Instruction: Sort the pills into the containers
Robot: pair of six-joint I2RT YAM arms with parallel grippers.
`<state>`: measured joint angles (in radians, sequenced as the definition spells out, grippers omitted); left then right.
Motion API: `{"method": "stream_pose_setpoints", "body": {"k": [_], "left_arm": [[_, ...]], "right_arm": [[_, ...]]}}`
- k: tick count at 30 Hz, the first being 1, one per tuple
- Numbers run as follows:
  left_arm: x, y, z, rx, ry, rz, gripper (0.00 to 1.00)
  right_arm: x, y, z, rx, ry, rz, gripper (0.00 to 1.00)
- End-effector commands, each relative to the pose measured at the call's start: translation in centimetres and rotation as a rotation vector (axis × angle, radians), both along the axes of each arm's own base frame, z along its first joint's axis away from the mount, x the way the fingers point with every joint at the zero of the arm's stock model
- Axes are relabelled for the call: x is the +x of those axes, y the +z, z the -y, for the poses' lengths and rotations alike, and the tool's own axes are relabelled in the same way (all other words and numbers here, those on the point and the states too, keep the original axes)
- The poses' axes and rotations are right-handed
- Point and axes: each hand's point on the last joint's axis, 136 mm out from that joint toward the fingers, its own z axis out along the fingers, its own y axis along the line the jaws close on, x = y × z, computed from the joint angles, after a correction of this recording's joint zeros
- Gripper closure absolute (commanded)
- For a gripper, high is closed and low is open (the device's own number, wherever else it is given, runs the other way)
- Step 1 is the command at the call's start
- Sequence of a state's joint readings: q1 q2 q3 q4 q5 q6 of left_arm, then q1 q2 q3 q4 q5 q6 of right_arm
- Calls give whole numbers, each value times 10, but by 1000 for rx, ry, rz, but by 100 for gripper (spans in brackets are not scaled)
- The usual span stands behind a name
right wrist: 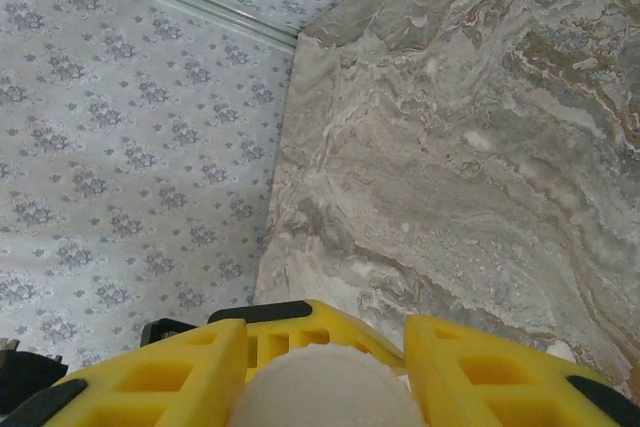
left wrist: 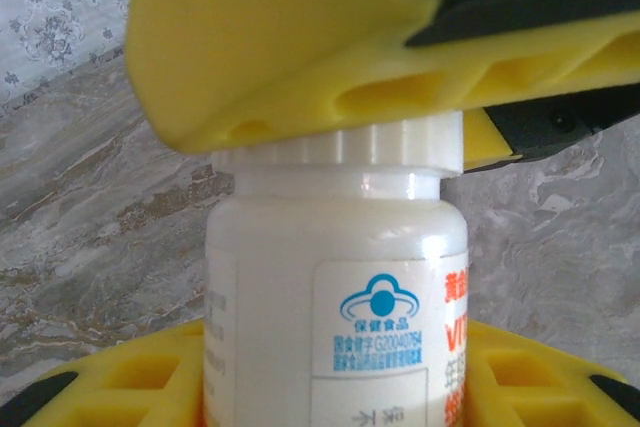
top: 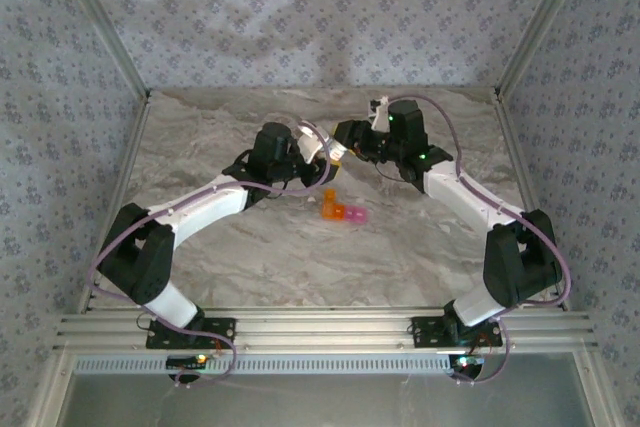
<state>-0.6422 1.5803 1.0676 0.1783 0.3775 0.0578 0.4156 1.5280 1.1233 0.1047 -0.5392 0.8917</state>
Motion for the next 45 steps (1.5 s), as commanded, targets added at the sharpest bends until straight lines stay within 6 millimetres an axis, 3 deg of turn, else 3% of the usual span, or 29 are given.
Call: {"method": "stream_pose_setpoints", "body": {"k": [1, 8, 17, 24, 33, 45], "left_arm": [[6, 36, 5, -107, -12, 40, 100], [8, 56, -2, -187, -4, 40, 100], [8, 53, -2, -174, -6, 34, 100], [10, 45, -2, -152, -2, 30, 100], [10, 38, -1, -137, -5, 22, 100], [9, 35, 2, -131, -15, 14, 100]], "right_arm": [[2, 4, 7, 16, 9, 57, 59], [6, 2, 19, 44, 20, 83, 51], [3, 2, 24, 48, 18, 69, 34], [-3, 12, 29, 50, 17, 81, 17], [-2, 22, 30, 58, -4, 94, 11], [6, 22, 6, 65, 22, 83, 11]]}}
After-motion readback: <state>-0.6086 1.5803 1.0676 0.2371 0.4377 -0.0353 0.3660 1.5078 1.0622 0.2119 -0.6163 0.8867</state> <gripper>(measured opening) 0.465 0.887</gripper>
